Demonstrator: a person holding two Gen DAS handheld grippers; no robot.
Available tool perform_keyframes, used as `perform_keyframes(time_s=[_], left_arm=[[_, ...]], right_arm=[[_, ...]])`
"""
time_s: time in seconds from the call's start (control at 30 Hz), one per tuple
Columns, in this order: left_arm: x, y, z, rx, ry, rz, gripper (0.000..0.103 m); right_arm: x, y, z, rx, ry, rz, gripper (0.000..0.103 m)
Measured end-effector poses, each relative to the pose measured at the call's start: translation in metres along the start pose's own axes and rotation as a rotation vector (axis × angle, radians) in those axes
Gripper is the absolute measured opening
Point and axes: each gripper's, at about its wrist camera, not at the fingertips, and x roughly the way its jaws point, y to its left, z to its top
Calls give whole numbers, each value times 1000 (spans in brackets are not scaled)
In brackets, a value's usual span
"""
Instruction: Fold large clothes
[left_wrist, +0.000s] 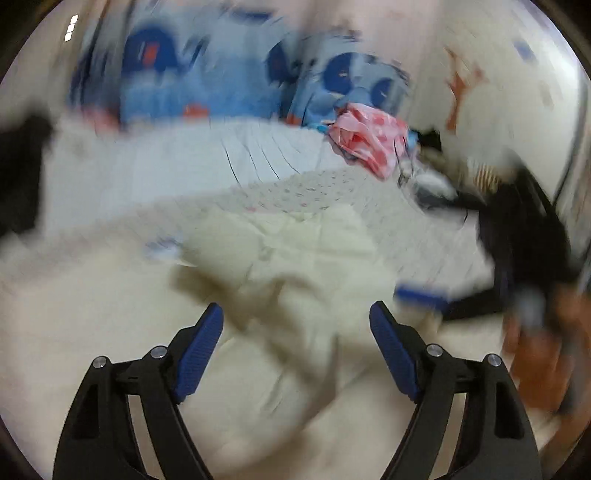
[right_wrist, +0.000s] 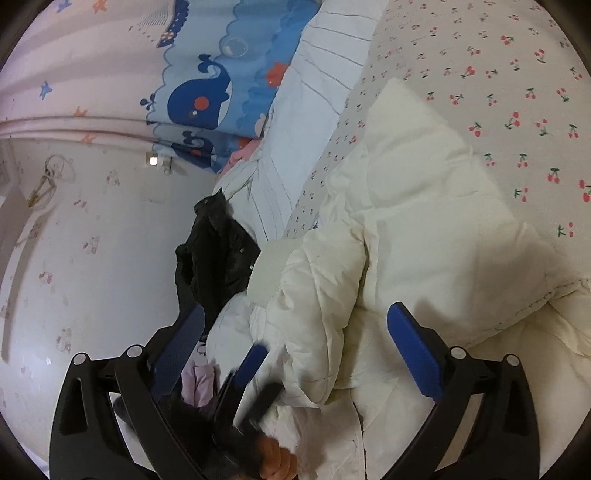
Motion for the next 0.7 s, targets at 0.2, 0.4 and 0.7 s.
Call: perform_keyframes(time_s=[0.2,0.4,0.7], left_arm=[[53,-68,16,166,82,-304,79],[23,-76,-2,230,92,-261,78],[-59,58,-32,-149,-66,114,91]], right_arm=[[-29,-13,12,81,-112,31,96],[-32,-35,21,167,-68,40,97],[8,-20,14,-81,-22,-188,58]])
